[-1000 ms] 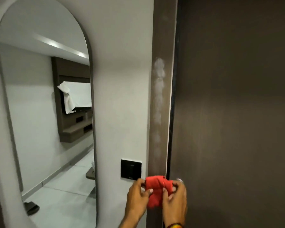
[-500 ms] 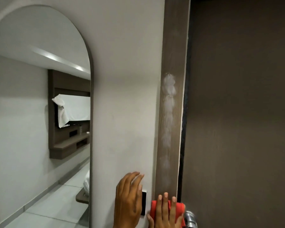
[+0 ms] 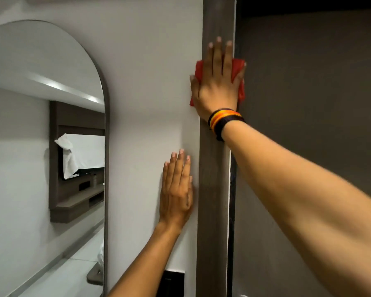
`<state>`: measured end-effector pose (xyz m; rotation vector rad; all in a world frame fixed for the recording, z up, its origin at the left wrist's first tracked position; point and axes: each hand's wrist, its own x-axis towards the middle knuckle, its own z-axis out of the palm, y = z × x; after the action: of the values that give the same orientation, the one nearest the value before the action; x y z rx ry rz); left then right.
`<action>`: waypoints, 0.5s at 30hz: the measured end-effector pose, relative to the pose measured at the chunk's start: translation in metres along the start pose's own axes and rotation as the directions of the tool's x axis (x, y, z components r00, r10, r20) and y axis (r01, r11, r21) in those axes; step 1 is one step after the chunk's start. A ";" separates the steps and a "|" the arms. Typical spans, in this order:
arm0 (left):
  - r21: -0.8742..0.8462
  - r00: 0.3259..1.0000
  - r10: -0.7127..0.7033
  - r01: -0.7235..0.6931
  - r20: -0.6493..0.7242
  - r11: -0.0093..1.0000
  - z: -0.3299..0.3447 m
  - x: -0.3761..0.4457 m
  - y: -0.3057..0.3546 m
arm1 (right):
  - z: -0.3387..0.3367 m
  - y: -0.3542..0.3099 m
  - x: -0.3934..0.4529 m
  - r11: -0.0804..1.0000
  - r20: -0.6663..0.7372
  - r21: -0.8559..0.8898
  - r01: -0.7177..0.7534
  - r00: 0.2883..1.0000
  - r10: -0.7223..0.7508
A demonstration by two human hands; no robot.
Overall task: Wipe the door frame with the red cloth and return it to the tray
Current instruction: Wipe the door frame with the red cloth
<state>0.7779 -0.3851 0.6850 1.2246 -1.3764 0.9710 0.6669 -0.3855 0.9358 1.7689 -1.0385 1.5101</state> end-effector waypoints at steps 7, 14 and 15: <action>-0.012 0.999 0.007 -0.008 -0.036 1.000 0.013 0.009 0.004 | 0.030 0.006 -0.132 1.000 -0.034 0.007 0.009 0.999 -0.008; 0.016 0.997 0.062 -0.061 -0.052 0.998 0.015 0.008 -0.001 | 0.032 0.008 -0.120 1.000 -0.026 0.015 0.016 1.000 -0.015; 0.039 0.995 0.070 -0.068 -0.065 0.997 0.016 0.008 -0.001 | 0.026 0.004 -0.076 0.999 -0.043 0.024 0.024 0.999 -0.023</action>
<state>0.7766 -0.4021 0.6898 1.1685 -1.3617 1.0798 0.6730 -0.3950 0.8558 1.7516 -0.9792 1.5460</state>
